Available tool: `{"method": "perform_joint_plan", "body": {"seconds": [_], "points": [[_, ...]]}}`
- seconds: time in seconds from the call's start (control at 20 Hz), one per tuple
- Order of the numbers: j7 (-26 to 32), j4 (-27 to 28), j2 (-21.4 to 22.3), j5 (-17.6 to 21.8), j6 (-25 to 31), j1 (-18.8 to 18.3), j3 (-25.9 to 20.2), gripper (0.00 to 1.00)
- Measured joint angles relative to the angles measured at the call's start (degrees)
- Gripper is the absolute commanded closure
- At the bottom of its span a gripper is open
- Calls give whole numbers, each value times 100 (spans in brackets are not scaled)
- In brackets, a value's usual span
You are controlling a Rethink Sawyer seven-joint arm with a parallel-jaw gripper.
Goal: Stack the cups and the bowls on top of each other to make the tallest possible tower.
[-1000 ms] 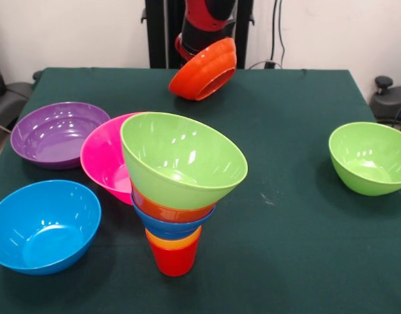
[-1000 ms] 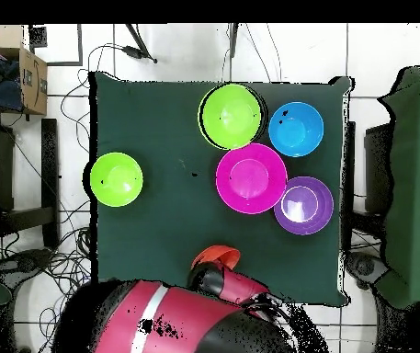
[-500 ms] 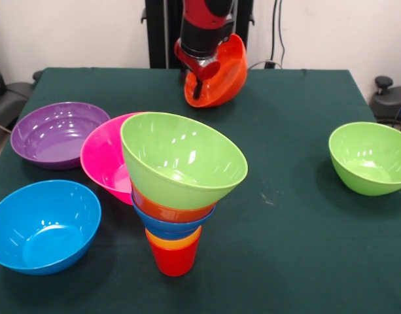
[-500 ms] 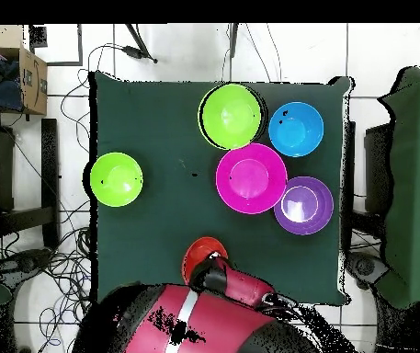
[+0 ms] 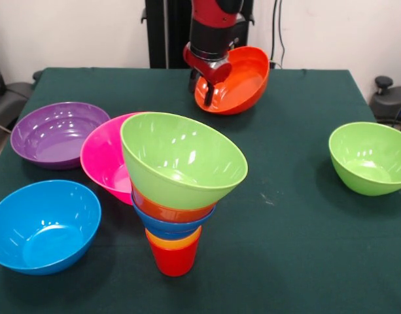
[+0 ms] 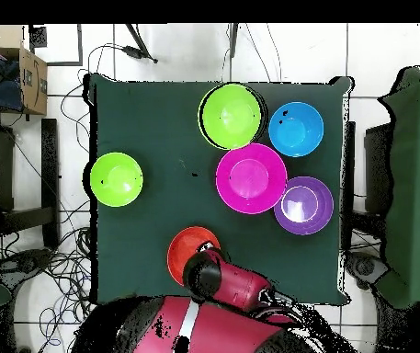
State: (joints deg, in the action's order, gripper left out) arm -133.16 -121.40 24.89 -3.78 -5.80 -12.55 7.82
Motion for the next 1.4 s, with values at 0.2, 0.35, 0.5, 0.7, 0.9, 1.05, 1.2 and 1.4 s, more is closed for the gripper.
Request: {"method": "perform_joint_plan", "body": {"seconds": [0.2, 0.35, 0.5, 0.7, 0.9, 1.05, 1.2, 1.4], "points": [[0, -1, 72, 1, 1, -46, -146, 0], [0, -1, 127, 0, 1, -88, -215, 0], [0, -2, 178, 5, 1, -128, -287, 0], [0, -2, 237, 71, 6, -195, -399, 0], [0, -1, 267, 238, 79, -304, -532, 0], [0, -1, 260, 436, 165, -427, -654, 0], [0, 1, 219, 637, 220, -565, -808, 0], [0, 1, 100, 858, 305, -665, -966, 0]]}}
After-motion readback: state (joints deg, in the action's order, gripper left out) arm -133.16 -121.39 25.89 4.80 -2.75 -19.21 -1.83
